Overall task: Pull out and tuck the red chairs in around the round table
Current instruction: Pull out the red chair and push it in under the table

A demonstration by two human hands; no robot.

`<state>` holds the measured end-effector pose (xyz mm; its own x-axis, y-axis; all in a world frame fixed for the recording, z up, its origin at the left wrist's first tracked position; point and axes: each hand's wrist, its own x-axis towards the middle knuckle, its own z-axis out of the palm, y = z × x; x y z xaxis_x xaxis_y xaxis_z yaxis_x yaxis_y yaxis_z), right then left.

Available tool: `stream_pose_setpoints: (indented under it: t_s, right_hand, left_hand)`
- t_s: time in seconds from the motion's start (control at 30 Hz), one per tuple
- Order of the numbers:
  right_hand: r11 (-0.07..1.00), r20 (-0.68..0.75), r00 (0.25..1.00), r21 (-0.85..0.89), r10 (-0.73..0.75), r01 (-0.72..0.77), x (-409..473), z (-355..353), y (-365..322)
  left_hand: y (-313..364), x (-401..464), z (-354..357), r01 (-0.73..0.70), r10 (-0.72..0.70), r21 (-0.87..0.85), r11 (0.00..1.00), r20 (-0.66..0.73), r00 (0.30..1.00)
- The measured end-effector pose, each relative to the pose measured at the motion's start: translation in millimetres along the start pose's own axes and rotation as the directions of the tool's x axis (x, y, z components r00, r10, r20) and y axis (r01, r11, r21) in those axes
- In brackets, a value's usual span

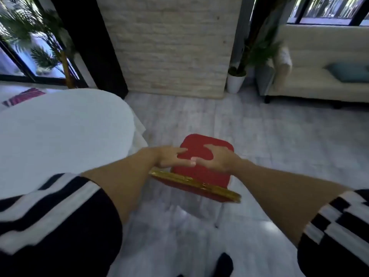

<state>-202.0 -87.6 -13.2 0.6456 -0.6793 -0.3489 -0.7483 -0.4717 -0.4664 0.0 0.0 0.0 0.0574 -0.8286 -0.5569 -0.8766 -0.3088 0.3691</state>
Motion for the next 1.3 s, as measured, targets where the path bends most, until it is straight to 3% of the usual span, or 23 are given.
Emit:
stream_pose_setpoints:
  t_s: [0.13,0.27,0.33,0.53,0.77,1.03,1.3]
  right_hand:
    - [0.998,0.088,0.996,0.055,-0.026,0.022,-40,42,5]
    - [0.998,0.101,0.995,-0.056,0.007,-0.002,-41,80,25]
    - [0.998,0.043,0.999,-0.068,-0.003,0.006,-38,88,30]
    - [0.991,0.053,0.997,-0.126,0.056,-0.049,-26,88,31]
    - [0.989,0.008,0.999,-0.139,0.048,-0.046,-19,98,41]
    - [0.984,0.067,0.998,-0.178,-0.008,0.02,-15,93,58]
    - [0.956,0.143,0.974,-0.211,-0.177,0.204,-3,51,127]
  left_hand:
    - [-21,-8,45,-0.009,0.004,0.04,0.999,0.134,0.991]
    - [-37,-4,72,-0.117,0.135,0.226,0.967,-0.065,0.989]
    - [-43,2,78,-0.115,0.141,0.222,0.968,-0.102,0.985]
    - [-42,25,70,-0.101,0.112,0.262,0.96,-0.026,0.993]
    - [-49,32,79,-0.119,0.16,0.285,0.951,-0.125,0.979]
    - [-26,26,86,-0.006,0.045,0.286,0.958,-0.129,0.991]
    - [41,34,112,0.151,-0.1,0.237,0.96,-0.215,0.971]
